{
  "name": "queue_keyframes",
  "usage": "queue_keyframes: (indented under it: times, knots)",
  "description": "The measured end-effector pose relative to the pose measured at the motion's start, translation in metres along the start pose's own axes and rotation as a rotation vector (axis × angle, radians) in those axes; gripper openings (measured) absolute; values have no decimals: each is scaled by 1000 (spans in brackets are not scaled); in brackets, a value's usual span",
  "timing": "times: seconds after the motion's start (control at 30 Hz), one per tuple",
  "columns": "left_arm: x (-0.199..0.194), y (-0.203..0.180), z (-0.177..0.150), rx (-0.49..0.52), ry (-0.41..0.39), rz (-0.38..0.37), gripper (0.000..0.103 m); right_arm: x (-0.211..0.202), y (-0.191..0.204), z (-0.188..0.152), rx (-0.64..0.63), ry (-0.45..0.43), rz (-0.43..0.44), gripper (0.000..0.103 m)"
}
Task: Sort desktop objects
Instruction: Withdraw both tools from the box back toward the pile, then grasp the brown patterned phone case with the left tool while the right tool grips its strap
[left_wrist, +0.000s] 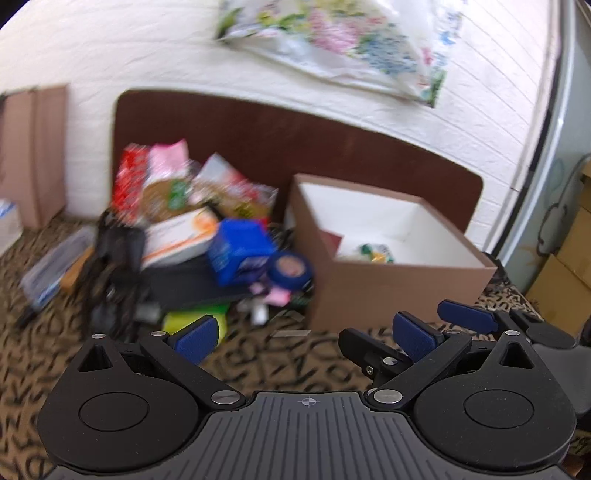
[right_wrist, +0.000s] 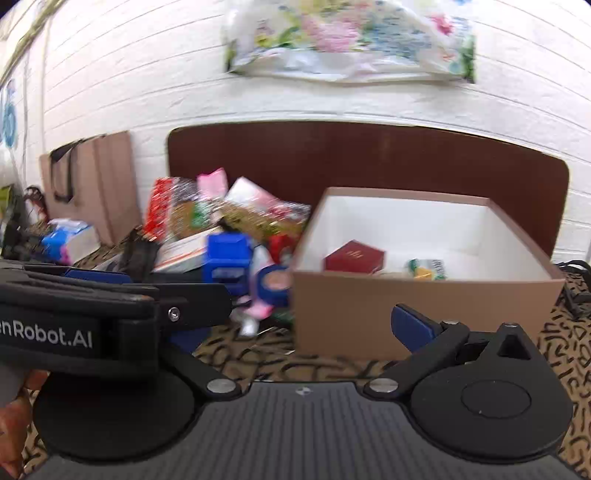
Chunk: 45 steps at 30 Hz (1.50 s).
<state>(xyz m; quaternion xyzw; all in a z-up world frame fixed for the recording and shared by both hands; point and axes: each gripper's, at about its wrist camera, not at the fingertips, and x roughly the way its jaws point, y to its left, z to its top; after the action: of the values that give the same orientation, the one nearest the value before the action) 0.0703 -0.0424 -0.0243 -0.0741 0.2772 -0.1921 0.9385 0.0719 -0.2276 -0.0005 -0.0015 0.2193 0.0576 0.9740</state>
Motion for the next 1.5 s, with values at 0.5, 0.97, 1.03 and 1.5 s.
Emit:
queue_keyframes:
  times: [0.5, 0.97, 1.03, 1.5]
  knots:
    - [-10, 120, -10, -123, 12, 193, 103, 39, 83, -31, -39, 70, 135, 101]
    - [48, 199, 11, -119, 52, 178, 95, 101, 127, -32, -62, 150, 234, 88]
    - [56, 205, 12, -123, 69, 162, 90, 111, 131, -31, -51, 168, 251, 86]
    - [88, 228, 21, -130, 107, 47, 82, 166, 162, -24, -45, 211, 287, 69]
